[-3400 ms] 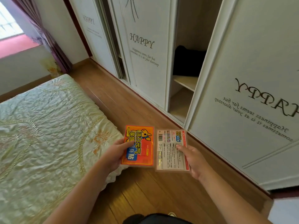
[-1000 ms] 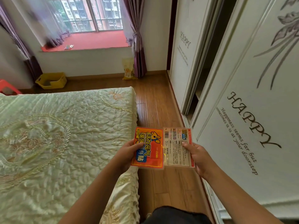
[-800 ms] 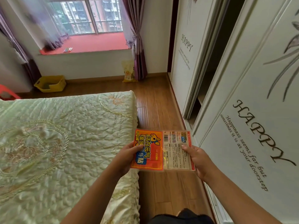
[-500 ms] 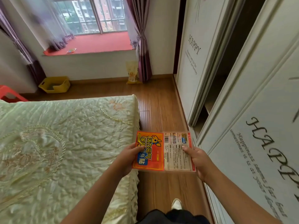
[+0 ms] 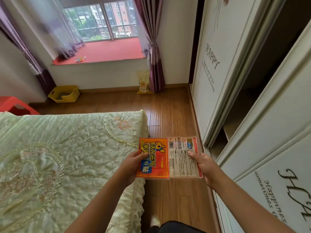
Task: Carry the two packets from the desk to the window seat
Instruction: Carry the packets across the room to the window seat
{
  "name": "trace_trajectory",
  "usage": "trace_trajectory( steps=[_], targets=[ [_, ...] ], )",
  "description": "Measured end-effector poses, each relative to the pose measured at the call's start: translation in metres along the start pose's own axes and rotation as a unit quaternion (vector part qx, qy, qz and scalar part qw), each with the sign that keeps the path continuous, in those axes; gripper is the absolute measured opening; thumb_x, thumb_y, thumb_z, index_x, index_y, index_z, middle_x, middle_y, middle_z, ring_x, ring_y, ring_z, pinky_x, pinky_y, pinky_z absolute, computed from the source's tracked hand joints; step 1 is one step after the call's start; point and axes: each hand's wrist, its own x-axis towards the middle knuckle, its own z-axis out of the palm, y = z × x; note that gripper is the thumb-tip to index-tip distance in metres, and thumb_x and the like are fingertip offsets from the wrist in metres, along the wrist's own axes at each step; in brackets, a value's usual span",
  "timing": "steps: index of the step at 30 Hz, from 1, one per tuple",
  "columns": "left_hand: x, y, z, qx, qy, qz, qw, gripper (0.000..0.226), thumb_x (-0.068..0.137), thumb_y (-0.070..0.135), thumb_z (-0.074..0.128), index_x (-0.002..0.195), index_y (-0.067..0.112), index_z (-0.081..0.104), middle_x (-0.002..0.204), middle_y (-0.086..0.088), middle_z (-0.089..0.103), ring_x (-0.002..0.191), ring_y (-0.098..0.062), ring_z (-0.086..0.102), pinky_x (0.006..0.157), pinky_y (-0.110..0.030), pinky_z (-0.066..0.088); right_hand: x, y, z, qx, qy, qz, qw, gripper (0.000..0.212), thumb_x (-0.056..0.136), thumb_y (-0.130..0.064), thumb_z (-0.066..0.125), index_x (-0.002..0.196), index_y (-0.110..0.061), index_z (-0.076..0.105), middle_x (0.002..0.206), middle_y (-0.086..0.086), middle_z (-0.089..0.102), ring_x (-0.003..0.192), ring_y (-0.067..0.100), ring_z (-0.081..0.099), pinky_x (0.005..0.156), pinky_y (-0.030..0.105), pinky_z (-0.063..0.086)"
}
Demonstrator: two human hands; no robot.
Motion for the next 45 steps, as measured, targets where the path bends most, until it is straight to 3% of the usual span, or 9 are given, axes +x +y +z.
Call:
trace_trajectory(
  steps=[18, 23, 38, 45],
  targets=[
    [0.189, 0.141, -0.059, 0.000, -0.019, 0.023, 1.000, 0.014, 0.092, 0.009, 0.061, 0.105, 0.007, 0.067, 0.087, -0.013, 0.080, 0.074, -0.027, 0.077, 0.059, -0.037, 0.063, 0.191, -0.109, 0.084, -0.016, 0.008, -0.011, 1.000, 0.022, 0.098, -0.019, 0.056, 0.112, -0.003, 0.064, 0.099, 0.017, 0.079, 0.087, 0.030, 0.077, 0.060, 0.034, 0.063],
    [0.237, 0.164, -0.052, -0.001, -0.018, 0.016, 1.000, 0.014, 0.092, 0.010, 0.061, 0.105, 0.007, 0.068, 0.088, -0.014, 0.080, 0.074, -0.027, 0.077, 0.057, -0.036, 0.062, 0.233, -0.137, 0.079, -0.023, 0.021, -0.009, 0.999, 0.022, 0.097, -0.019, 0.056, 0.112, -0.003, 0.064, 0.102, 0.019, 0.078, 0.093, 0.034, 0.076, 0.067, 0.038, 0.064],
    [0.384, 0.259, 0.012, 0.009, 0.027, 0.013, 1.000, 0.019, 0.093, 0.014, 0.061, 0.112, 0.010, 0.064, 0.094, -0.014, 0.080, 0.084, -0.030, 0.077, 0.059, -0.036, 0.062, 0.396, -0.252, 0.031, -0.057, -0.029, 0.000, 0.998, 0.025, 0.097, -0.025, 0.058, 0.115, -0.009, 0.065, 0.101, 0.012, 0.079, 0.092, 0.031, 0.077, 0.067, 0.038, 0.064],
    [0.427, 0.288, 0.012, 0.007, 0.058, 0.011, 0.998, 0.020, 0.092, 0.015, 0.063, 0.112, 0.011, 0.065, 0.096, -0.014, 0.080, 0.085, -0.032, 0.077, 0.061, -0.037, 0.062, 0.447, -0.287, 0.037, -0.050, -0.053, 0.005, 0.997, 0.022, 0.098, -0.022, 0.057, 0.113, -0.009, 0.066, 0.100, 0.012, 0.080, 0.090, 0.030, 0.077, 0.061, 0.034, 0.063]
  ],
)
